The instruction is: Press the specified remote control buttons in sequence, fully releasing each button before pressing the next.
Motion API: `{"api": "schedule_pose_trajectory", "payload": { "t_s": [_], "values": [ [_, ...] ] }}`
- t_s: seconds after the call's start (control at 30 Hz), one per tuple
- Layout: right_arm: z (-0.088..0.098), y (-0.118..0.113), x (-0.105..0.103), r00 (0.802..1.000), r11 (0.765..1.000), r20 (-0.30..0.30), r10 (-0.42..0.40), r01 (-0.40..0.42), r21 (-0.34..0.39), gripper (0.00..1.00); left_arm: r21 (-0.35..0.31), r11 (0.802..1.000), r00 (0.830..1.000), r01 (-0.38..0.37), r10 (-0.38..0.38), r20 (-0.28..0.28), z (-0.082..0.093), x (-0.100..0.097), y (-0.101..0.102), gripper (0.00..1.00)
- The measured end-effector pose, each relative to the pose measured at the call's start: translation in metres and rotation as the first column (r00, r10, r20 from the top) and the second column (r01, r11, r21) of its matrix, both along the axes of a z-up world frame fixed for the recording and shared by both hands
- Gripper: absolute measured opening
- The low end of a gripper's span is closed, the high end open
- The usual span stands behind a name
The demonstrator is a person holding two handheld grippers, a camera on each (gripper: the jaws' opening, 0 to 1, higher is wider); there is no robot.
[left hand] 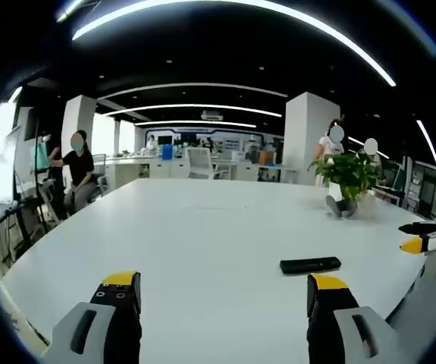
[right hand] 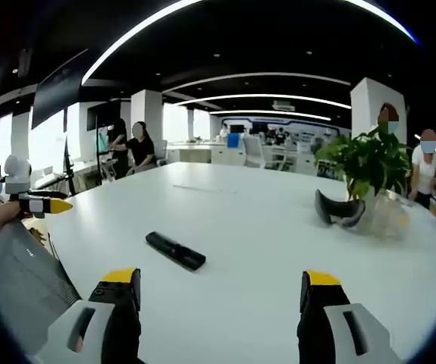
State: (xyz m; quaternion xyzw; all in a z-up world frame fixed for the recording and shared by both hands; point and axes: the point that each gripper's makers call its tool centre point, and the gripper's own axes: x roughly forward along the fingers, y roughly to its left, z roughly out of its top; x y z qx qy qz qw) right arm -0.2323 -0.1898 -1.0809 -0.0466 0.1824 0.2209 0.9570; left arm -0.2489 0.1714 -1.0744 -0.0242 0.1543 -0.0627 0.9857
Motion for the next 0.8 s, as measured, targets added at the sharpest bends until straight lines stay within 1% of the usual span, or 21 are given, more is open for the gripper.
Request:
{"api": "schedule_pose_trajectory", "payload": {
  "t_s": [0.1,0.23,0.37,0.53,0.6,0.8],
  "values": [
    [-0.0007,-0.0011,0.0003,1.0,1.0,-0.002,-0.003,0.003,-0.004,0.86,-0.004,1.0,1.0,0.003,-0.003,-0.004,-0.0005,-0.0001,-0.0008,0.93],
    [-0.0034,-0.0013,-0.0002,1.0,1.0,-0.01,0.0,-0.001,-0.031,0.84,-0.007,1.0,1.0,0.008,-0.008,-0.012,-0.0018,-0.0001,-0.002,0.92],
    [-0.0036,-0.0024,0.0,1.0,1.0,-0.012,-0.007,0.006,-0.022,0.84,-0.007,1.0,1.0,0.006,-0.006,-0.01,-0.0012,-0.0001,-0.0017,0.92],
    [-0.0078,-0.0034,-0.0006,1.0,0.999,-0.028,-0.006,0.005,-0.046,0.83,-0.011,1.0,1.0,0.014,-0.015,-0.016,-0.0023,-0.0003,-0.0034,0.91],
    [-0.0086,-0.004,-0.0008,0.999,0.999,-0.034,-0.008,0.007,-0.044,0.82,-0.009,1.0,1.0,0.018,-0.019,-0.021,-0.0031,-0.0005,-0.004,0.91],
    [-0.008,-0.0046,-0.0008,0.999,0.999,-0.03,-0.012,0.01,-0.048,0.82,-0.008,1.0,1.0,0.017,-0.017,-0.019,-0.0028,-0.0007,-0.0035,0.91]
  ]
}}
